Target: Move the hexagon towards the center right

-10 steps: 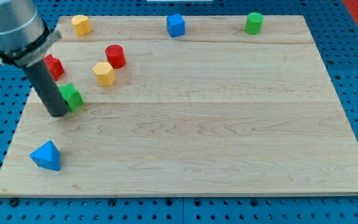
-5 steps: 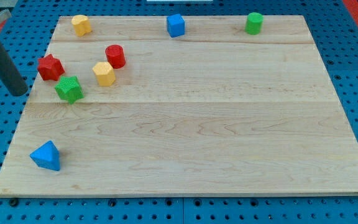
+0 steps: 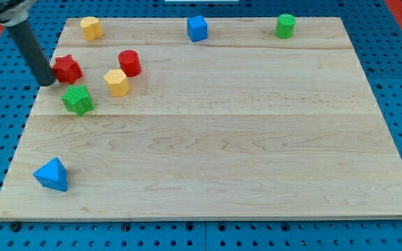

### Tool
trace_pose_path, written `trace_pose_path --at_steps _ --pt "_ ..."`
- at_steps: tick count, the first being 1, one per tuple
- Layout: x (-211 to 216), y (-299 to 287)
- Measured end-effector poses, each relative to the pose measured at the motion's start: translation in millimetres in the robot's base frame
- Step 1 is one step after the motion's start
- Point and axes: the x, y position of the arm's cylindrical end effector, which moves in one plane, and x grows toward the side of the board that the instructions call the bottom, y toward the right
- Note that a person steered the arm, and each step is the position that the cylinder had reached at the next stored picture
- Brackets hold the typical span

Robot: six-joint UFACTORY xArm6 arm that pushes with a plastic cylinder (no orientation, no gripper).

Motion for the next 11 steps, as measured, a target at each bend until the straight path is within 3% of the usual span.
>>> trace_pose_path --at_steps 3,5,7,9,10,11 --pt "28 180" --pt "8 168" --pt "11 319" --pt "-17 335" --pt "26 386" --pt "25 368"
